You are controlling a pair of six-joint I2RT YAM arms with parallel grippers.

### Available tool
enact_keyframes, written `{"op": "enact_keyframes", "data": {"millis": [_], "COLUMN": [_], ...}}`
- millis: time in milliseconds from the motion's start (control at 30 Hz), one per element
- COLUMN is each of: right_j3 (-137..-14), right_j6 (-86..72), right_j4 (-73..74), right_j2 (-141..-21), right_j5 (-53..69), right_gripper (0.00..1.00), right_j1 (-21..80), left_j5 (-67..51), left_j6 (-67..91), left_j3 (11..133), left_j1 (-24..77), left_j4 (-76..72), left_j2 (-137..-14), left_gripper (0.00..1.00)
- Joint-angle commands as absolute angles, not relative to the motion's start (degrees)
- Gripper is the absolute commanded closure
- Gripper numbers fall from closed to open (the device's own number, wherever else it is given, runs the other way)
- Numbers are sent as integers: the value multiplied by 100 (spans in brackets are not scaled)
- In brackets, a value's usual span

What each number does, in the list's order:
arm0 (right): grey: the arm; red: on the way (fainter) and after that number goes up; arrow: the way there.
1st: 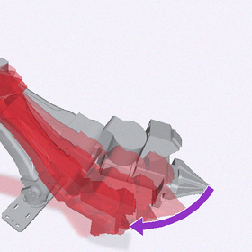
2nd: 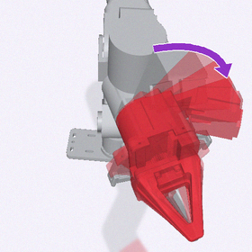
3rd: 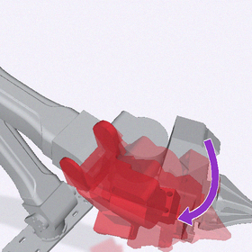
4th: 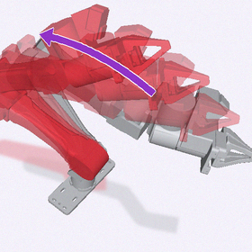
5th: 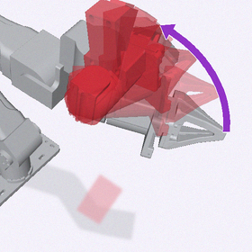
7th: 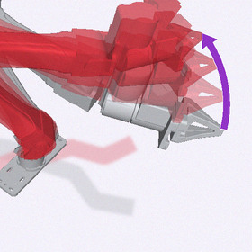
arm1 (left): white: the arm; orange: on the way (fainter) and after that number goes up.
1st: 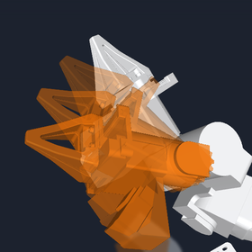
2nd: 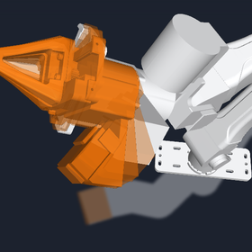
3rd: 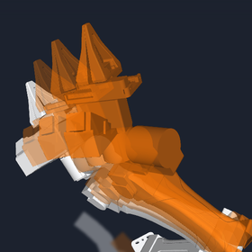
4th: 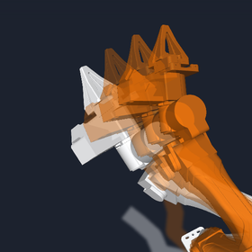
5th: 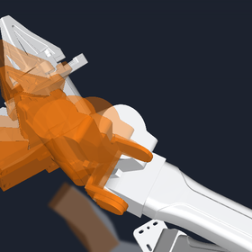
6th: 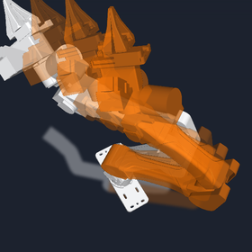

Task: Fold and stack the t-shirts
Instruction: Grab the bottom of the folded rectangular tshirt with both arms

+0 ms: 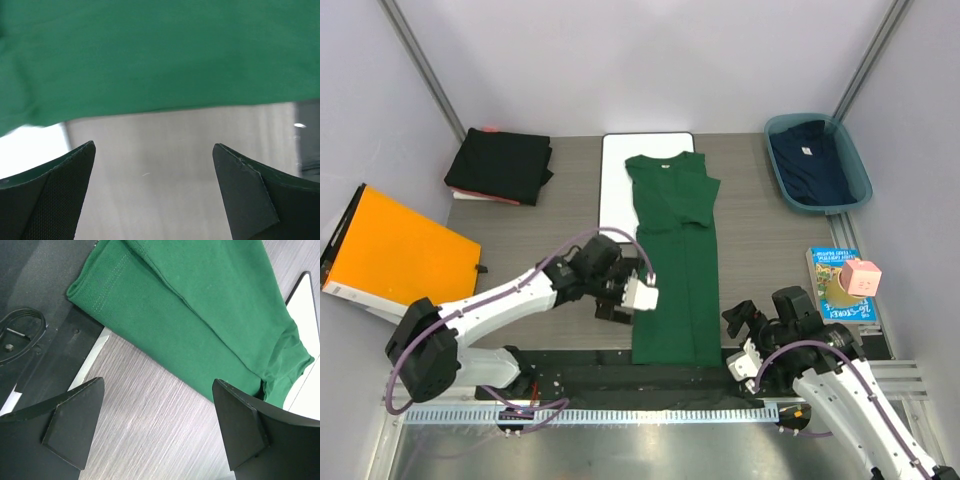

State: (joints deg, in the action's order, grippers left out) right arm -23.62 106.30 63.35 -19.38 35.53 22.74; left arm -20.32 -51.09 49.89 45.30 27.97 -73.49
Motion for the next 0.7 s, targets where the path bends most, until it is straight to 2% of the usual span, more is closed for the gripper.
{"op": "enact_keyframes", "data": {"millis": [0, 167, 233, 533, 667], "right_j3": [-2303, -2206, -2180, -1618, -1521], "right_j6": [10476, 11021, 11249, 11742, 11795], "right_j4": [6777, 6776, 6785, 5855, 5713], "right_j2": [-2082, -2618, -2986, -3489, -3586], "right_j5": [3770, 3893, 3946, 4087, 4078], "right_gripper": [5, 5, 5, 8, 9], "right_j1": [2268, 2268, 2268, 2268, 2268], "left_j5": [-1408, -1195, -1230, -958, -853], "left_j6": [-5386, -6379, -6503, -6109, -5942], "left_j3": [4185, 2490, 2120, 1846, 1837], "left_j1": [5140, 5869, 5994, 6591, 6942], "left_j4": [2041, 32, -289, -1405, -1249], "left_j2": [-6961, -6382, -6311, -6741, -6540], "left_gripper": [0, 0, 0, 0, 0]}}
